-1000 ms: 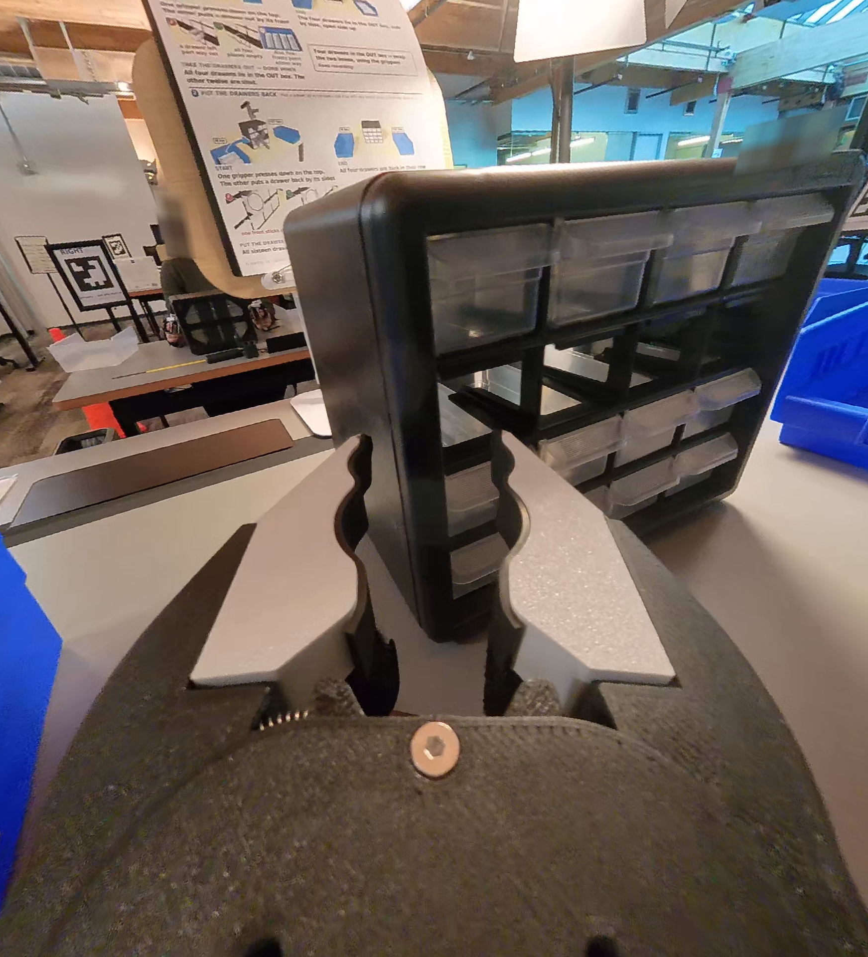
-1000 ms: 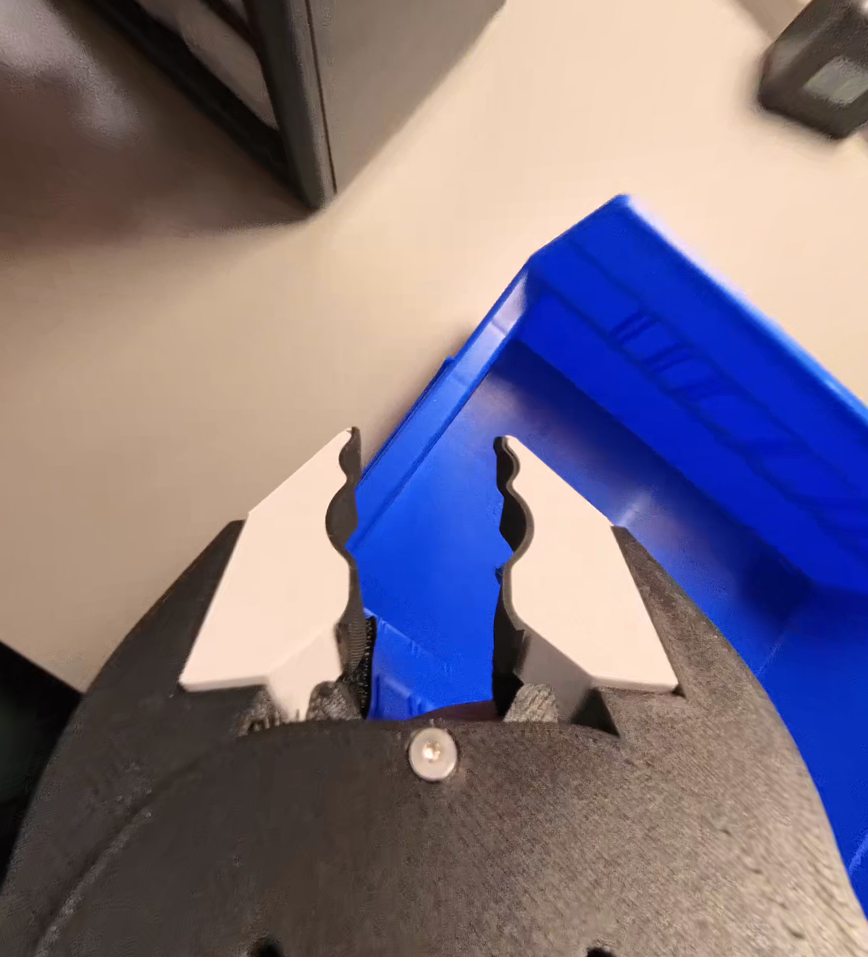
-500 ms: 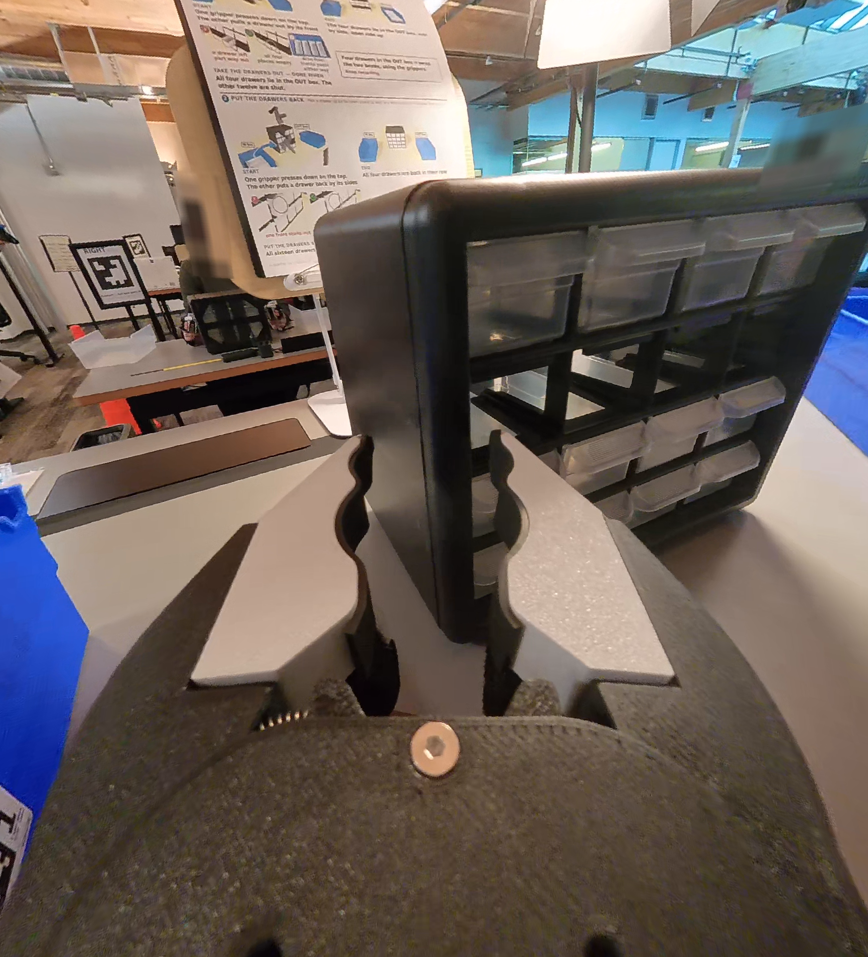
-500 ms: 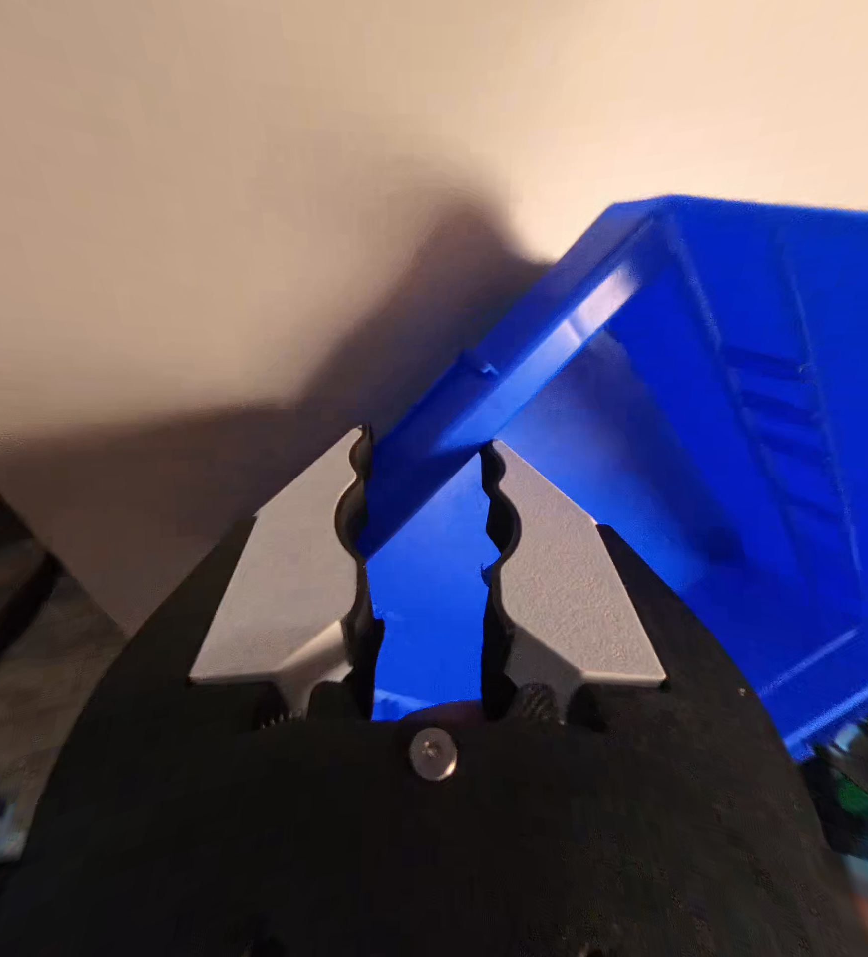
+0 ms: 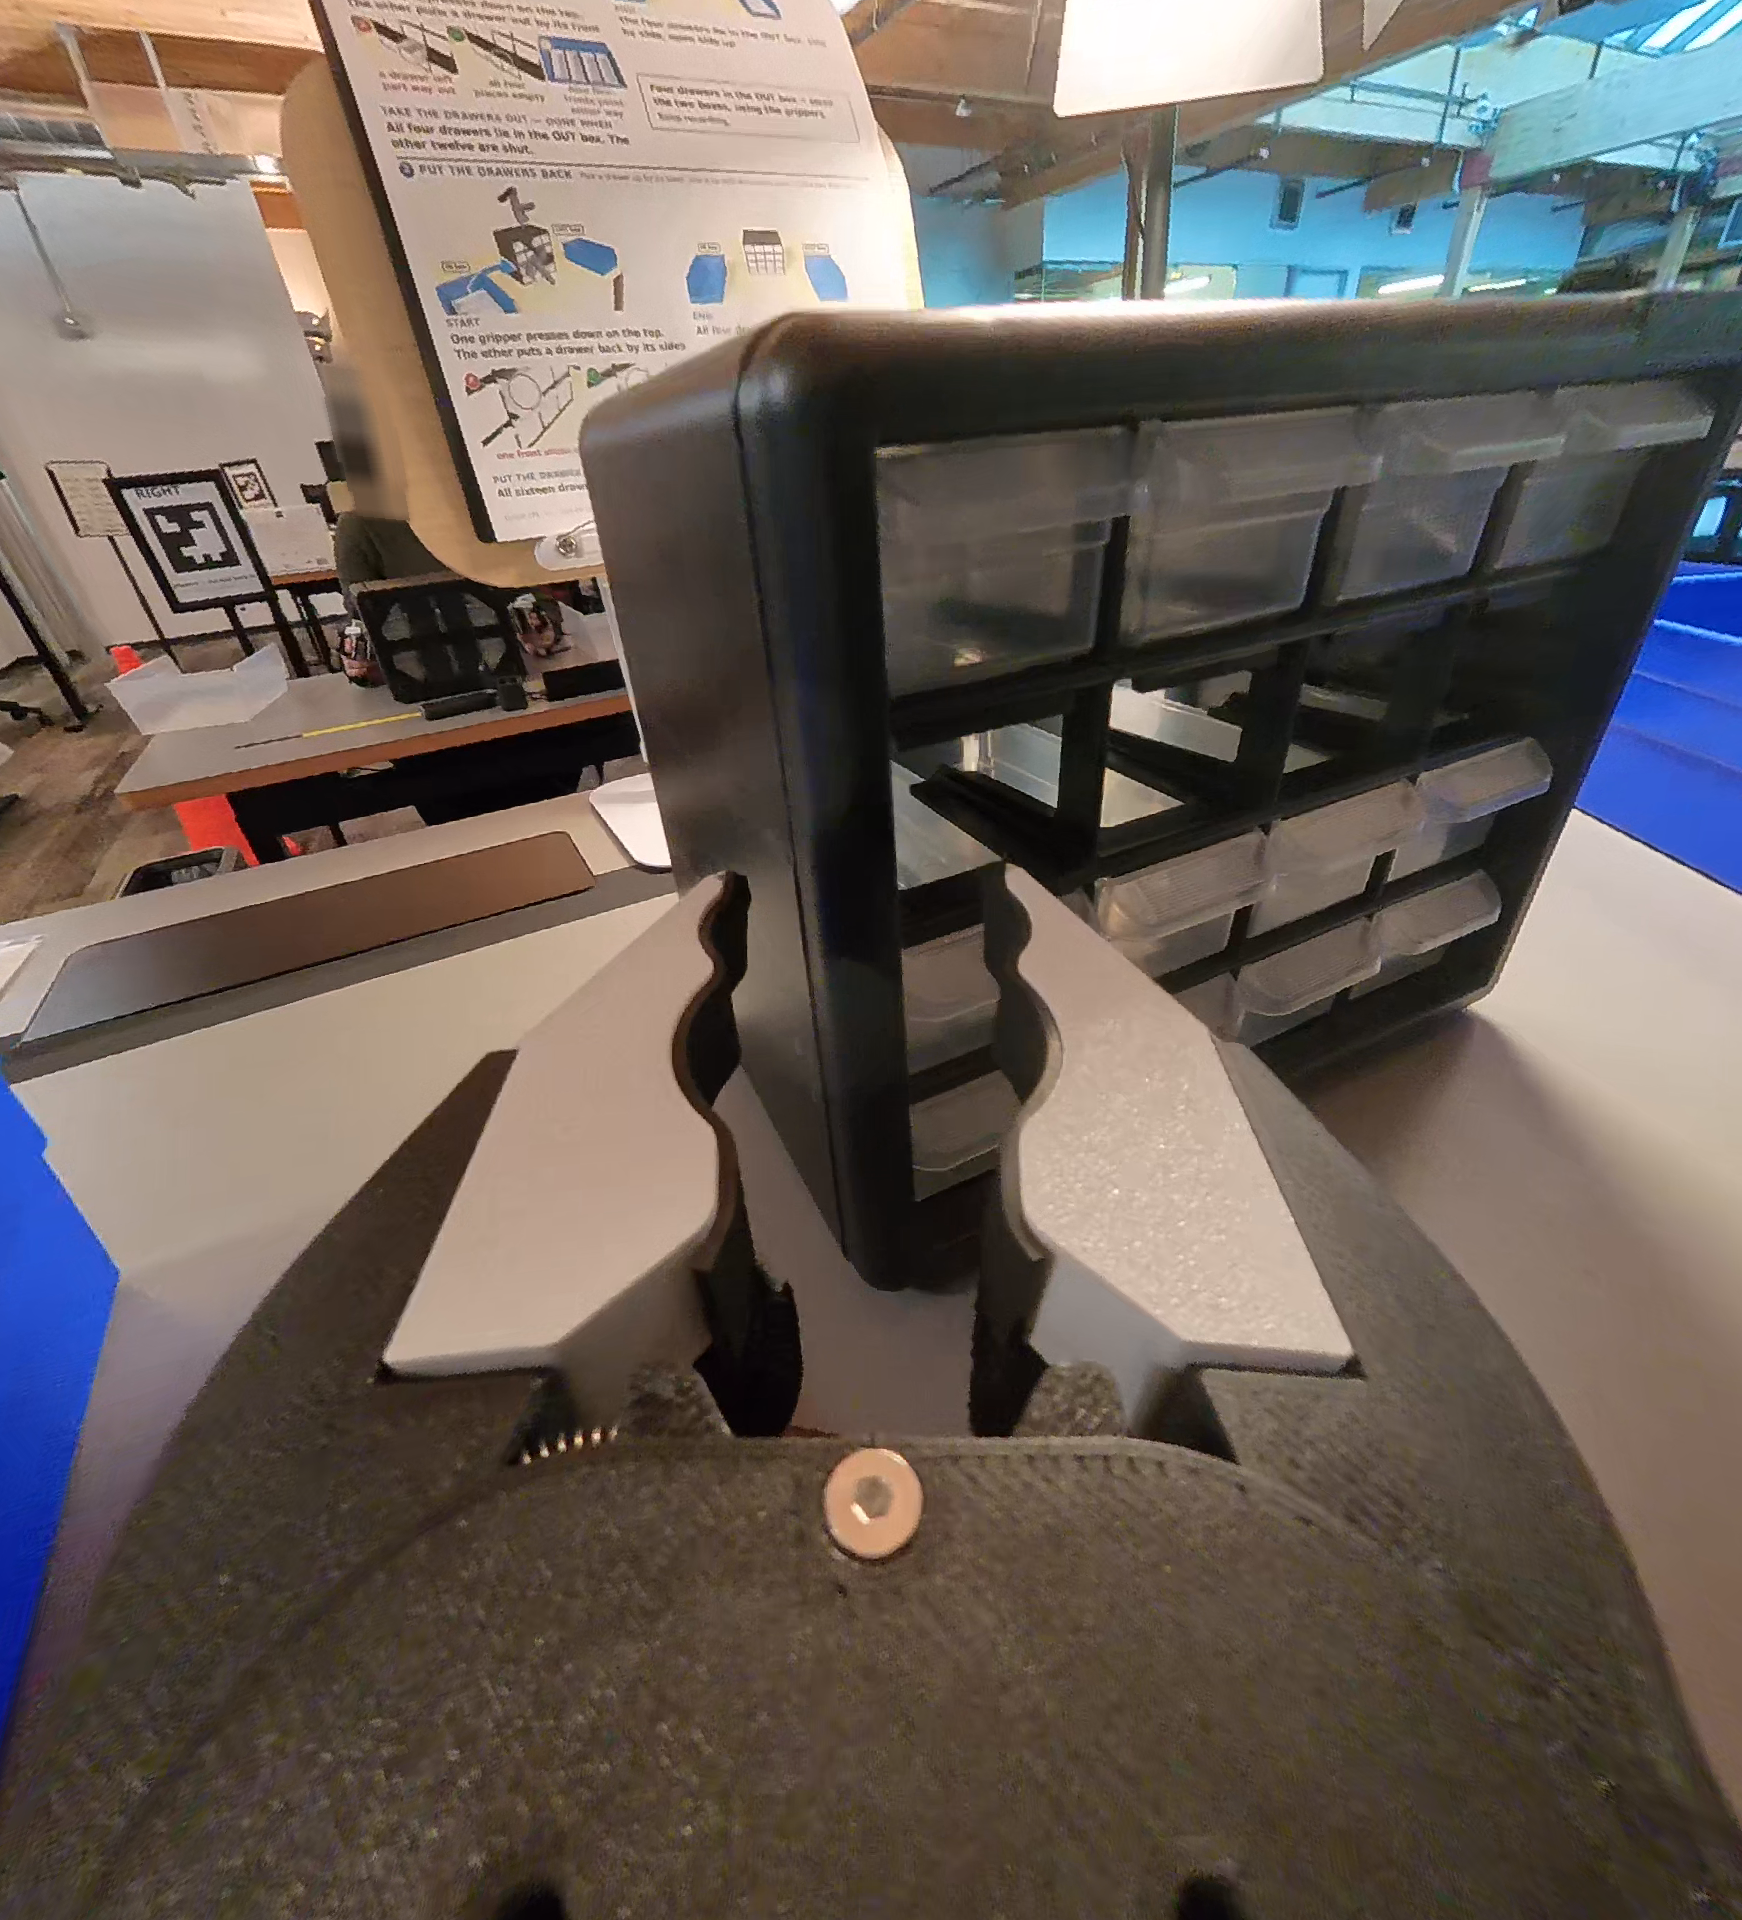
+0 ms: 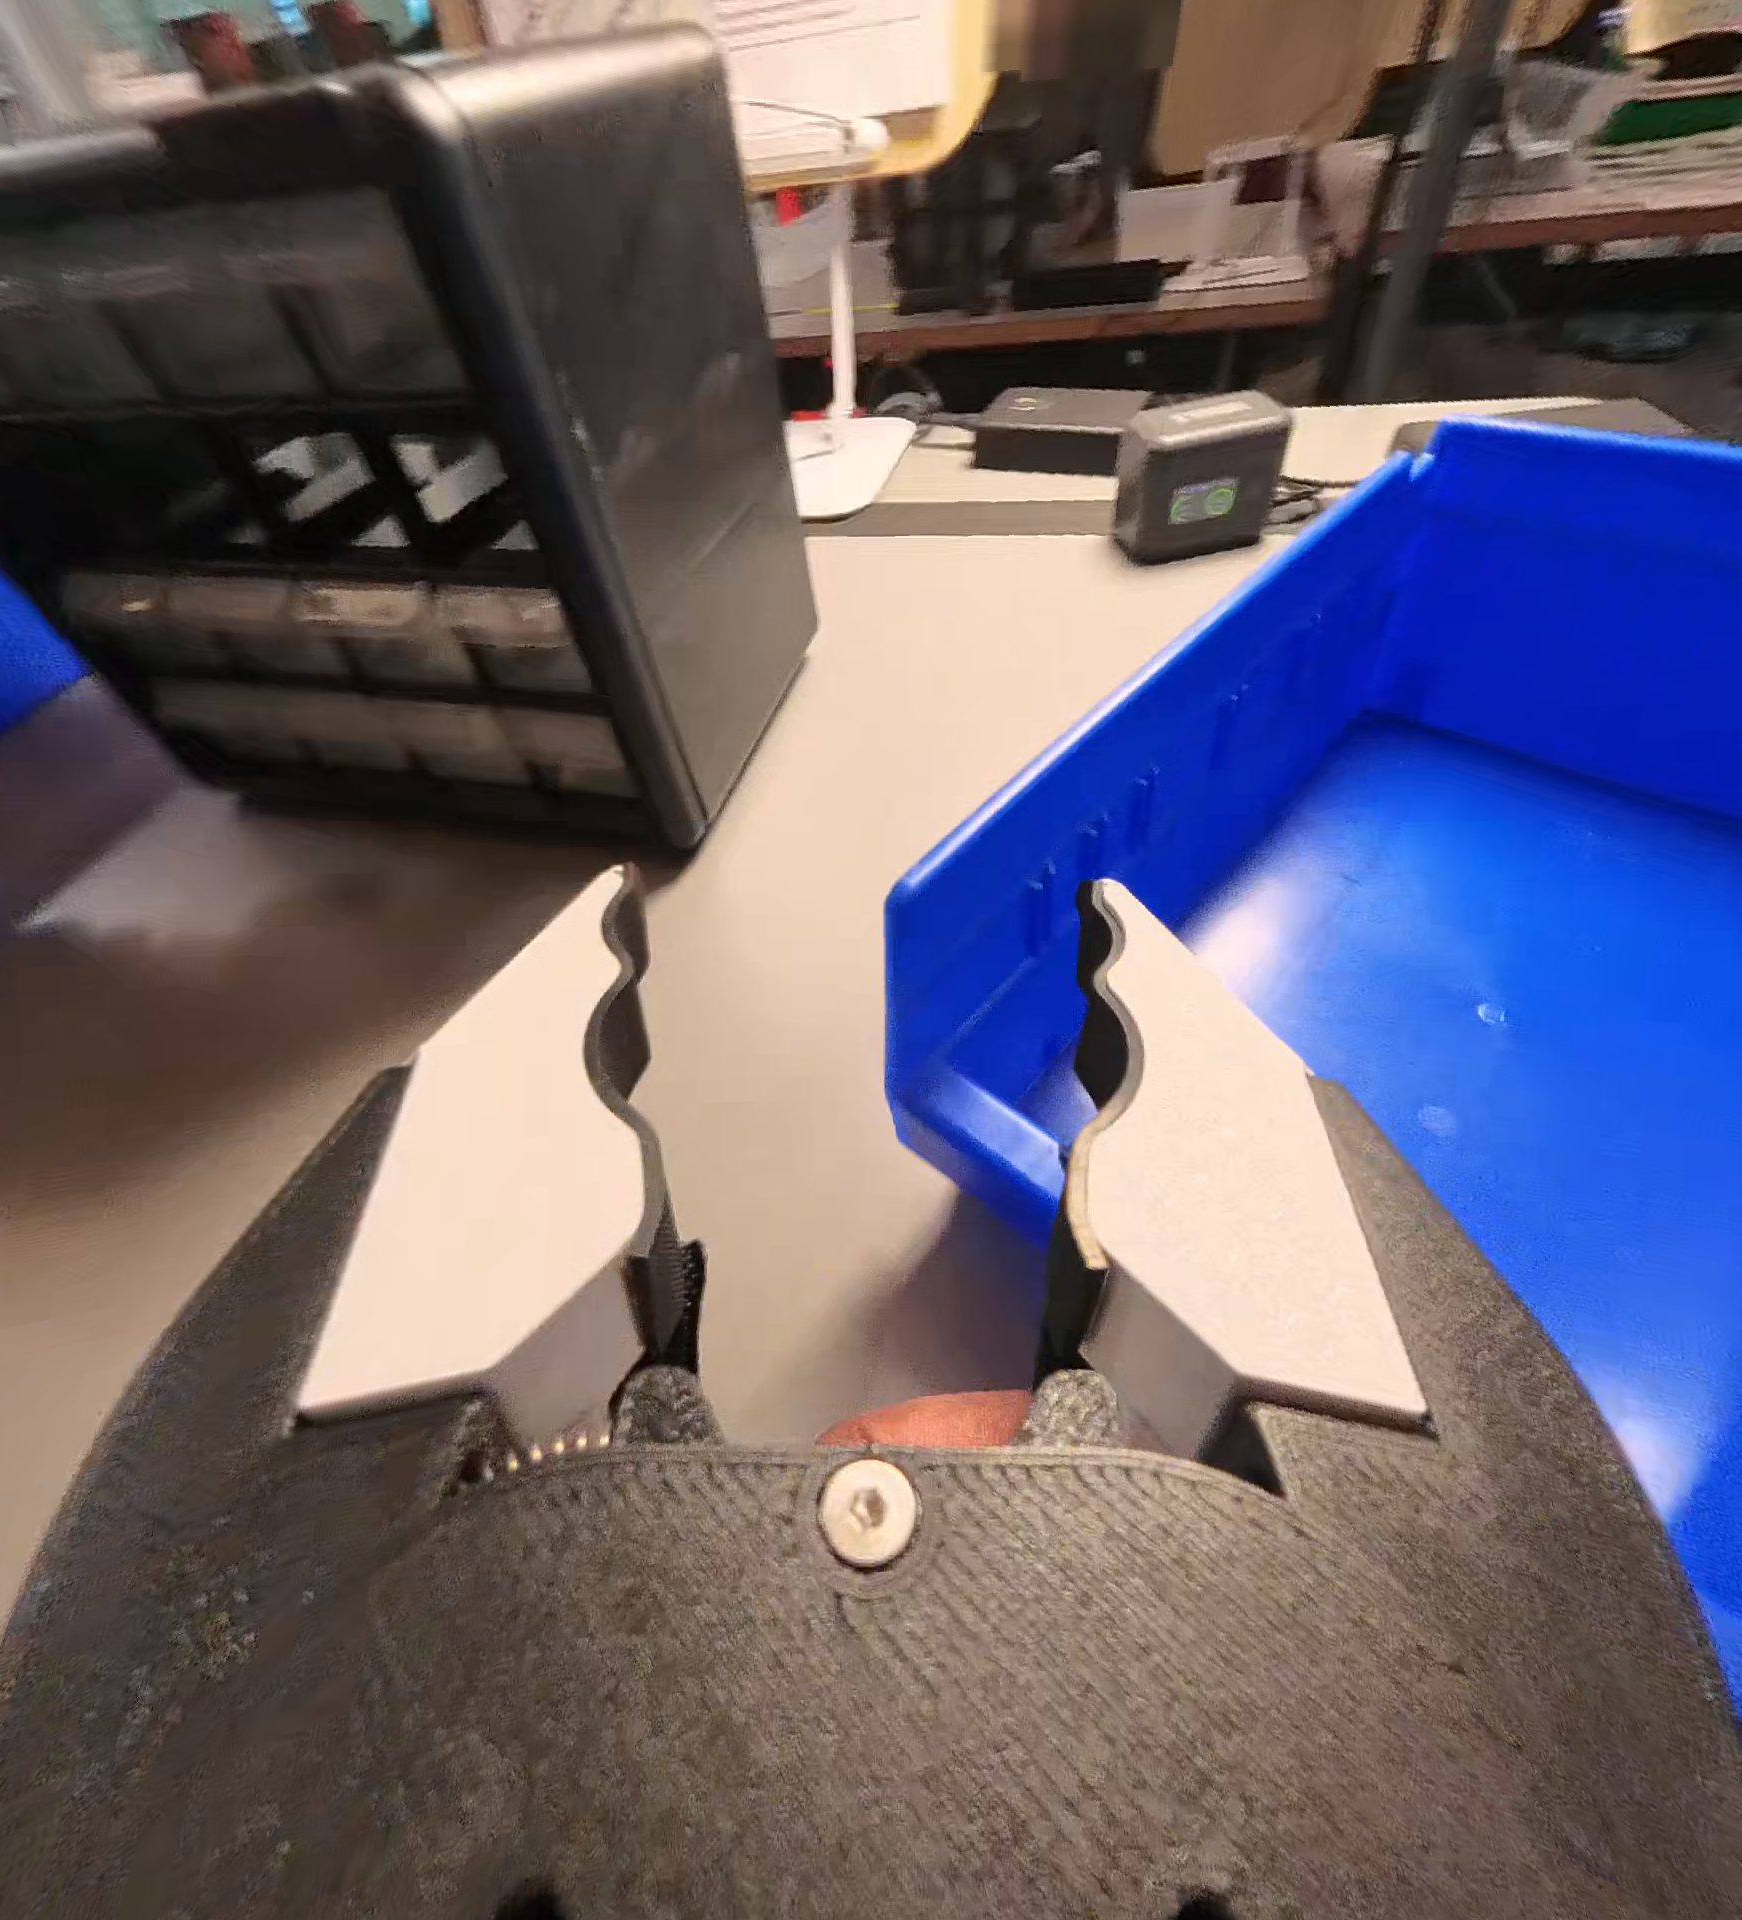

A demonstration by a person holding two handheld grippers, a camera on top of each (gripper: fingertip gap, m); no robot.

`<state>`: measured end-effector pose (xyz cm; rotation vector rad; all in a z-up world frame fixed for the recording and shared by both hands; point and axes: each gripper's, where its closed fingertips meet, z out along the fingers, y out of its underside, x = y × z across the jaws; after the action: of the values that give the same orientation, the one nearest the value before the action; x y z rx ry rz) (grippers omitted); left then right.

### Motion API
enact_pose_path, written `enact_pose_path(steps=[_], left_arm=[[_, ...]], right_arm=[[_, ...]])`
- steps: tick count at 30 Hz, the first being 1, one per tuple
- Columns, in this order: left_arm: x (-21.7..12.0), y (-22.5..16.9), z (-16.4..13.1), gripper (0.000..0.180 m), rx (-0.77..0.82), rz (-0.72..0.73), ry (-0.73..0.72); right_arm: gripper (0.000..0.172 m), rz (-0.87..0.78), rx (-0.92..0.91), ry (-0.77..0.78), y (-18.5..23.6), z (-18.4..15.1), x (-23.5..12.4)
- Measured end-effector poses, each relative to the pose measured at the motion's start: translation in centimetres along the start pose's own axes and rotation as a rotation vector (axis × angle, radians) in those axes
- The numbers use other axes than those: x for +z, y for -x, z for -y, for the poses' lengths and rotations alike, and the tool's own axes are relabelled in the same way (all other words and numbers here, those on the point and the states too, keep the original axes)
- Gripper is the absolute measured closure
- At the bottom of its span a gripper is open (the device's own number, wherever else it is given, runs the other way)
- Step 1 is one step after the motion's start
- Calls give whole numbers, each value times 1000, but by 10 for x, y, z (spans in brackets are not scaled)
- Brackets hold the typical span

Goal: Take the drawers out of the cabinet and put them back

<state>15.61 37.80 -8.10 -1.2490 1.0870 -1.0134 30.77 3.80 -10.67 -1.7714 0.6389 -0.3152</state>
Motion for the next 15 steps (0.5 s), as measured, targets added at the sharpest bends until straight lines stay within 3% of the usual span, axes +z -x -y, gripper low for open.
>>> enact_pose_path(steps=[3,6,15], left_arm=[[3,-2,-7,136,20,2,21],[3,2,-12,136,31,15,37],[0,11,-7,136,2,31,24]], right_arm=[[97,-155,-56,4,-11,-4,24],[143,-241,-123,-12,-25,-1,30],[145,-8,-164,-41,-34,-11,-7]])
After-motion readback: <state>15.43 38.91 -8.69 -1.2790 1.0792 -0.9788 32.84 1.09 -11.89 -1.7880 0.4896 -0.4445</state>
